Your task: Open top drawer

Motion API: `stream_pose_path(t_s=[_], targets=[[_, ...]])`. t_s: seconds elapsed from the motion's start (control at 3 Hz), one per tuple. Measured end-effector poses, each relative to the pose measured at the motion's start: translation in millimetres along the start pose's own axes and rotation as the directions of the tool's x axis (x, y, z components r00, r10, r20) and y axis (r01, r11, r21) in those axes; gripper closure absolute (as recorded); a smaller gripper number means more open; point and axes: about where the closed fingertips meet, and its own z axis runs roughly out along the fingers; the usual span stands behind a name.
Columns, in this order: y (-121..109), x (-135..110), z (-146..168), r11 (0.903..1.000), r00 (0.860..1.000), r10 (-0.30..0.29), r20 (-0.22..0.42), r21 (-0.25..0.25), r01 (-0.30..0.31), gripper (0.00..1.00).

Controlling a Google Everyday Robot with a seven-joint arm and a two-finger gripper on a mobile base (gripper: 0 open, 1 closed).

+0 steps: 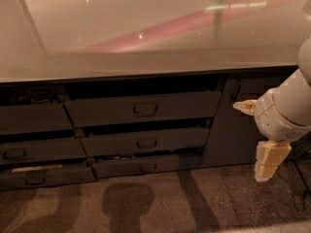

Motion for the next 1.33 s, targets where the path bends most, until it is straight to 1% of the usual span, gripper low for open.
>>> stream_pose_path(t_s=[0.33,0.67,1.0,1.33], targets=[[0,0,0,1.0000,1.000,0.000,0.000,0.000,0.000,0.00],[0,1,0,0.9998,0.997,-0.010,0.079,-0.016,0.011,0.00],[2,15,2,0.9988,0.962,-0.014,0.273,-0.042,0.026,0.00],[1,11,1,0.9935,0.895,-0.081,0.439,-0.036,0.108,0.00]])
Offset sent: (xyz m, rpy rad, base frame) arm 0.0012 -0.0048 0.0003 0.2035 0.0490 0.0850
